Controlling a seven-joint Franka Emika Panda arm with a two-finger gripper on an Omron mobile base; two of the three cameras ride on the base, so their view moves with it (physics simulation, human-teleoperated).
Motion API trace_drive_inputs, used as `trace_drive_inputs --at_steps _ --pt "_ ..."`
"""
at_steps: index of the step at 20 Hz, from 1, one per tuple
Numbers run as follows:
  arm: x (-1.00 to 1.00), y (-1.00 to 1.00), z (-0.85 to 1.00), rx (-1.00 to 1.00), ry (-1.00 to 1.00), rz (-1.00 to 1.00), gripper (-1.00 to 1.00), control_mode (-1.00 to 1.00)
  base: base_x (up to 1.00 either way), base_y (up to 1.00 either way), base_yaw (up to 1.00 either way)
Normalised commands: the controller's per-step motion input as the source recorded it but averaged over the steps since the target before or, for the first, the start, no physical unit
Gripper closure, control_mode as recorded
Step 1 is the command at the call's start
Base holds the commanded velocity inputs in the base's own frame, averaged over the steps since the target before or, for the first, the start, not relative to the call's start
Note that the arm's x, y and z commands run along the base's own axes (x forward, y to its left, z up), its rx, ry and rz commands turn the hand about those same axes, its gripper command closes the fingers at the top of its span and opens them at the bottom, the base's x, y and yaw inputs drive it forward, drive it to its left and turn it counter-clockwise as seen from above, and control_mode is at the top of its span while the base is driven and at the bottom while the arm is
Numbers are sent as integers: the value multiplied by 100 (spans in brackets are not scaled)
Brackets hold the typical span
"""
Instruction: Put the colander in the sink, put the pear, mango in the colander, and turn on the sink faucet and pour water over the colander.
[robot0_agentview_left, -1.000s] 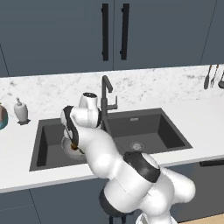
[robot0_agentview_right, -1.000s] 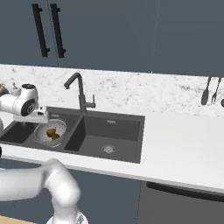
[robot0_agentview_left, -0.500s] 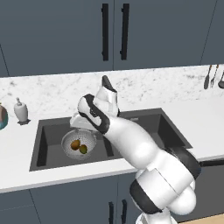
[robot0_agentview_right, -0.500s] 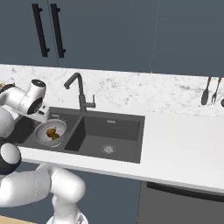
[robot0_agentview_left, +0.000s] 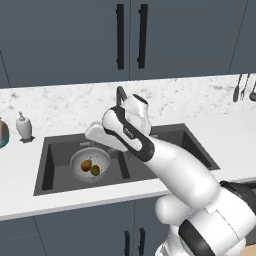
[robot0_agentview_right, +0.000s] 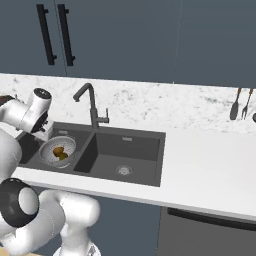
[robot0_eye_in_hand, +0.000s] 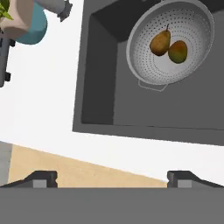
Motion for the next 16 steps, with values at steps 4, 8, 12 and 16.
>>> trace_drive_inputs --at_steps 4,8,12,16 --pt "-53 -29 28 32 0 -9 -100 -100 0 0 0" --pt "-34 -41 20 22 -6 -2 -100 -100 0 0 0" --pt "-37 -47 18 15 -11 -3 -100 -100 0 0 0" --pt "-14 -64 19 17 -1 -17 -100 -100 0 0 0"
